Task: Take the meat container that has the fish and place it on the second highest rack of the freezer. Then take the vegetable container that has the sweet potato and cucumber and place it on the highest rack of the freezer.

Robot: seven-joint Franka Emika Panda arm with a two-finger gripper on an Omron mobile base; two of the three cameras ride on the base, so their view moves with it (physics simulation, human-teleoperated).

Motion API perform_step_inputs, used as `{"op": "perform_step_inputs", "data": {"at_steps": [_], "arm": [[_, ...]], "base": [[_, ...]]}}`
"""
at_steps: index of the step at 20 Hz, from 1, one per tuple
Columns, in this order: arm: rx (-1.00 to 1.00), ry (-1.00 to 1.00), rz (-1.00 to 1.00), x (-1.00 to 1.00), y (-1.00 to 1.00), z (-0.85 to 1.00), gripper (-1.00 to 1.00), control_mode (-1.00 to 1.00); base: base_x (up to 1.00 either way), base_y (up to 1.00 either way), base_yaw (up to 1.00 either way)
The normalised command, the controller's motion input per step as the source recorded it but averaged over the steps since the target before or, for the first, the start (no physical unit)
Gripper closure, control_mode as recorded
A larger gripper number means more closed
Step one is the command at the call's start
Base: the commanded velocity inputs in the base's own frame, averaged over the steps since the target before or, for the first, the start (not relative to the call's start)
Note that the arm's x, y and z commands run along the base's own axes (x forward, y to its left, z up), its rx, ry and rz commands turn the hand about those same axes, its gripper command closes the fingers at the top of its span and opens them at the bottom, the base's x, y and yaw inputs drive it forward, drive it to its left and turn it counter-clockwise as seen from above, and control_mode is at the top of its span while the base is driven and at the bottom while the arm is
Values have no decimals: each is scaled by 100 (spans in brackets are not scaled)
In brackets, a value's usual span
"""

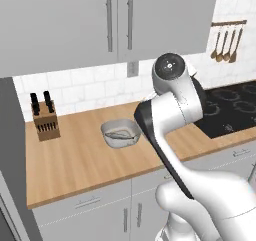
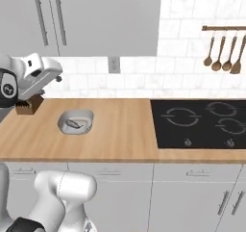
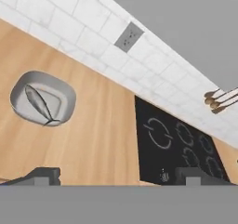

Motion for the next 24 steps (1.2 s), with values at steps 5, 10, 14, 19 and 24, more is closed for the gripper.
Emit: {"op": "perform_step_inputs", "data": {"at_steps": [5, 10, 14, 19, 24], "arm": [[0, 0, 0, 0, 0, 0, -100, 100], [26, 23, -7, -1, -35, -70, -100, -100], [29, 58, -13, 79, -43, -100, -100, -100], [21, 51, -13, 89, -15, -100, -100, -100], [18, 31, -16, 63, 0, -96, -100, -100]], "base": [[28, -10, 25], [-2, -4, 3], [0, 0, 0], [0, 0, 0], [0, 0, 0]]}}
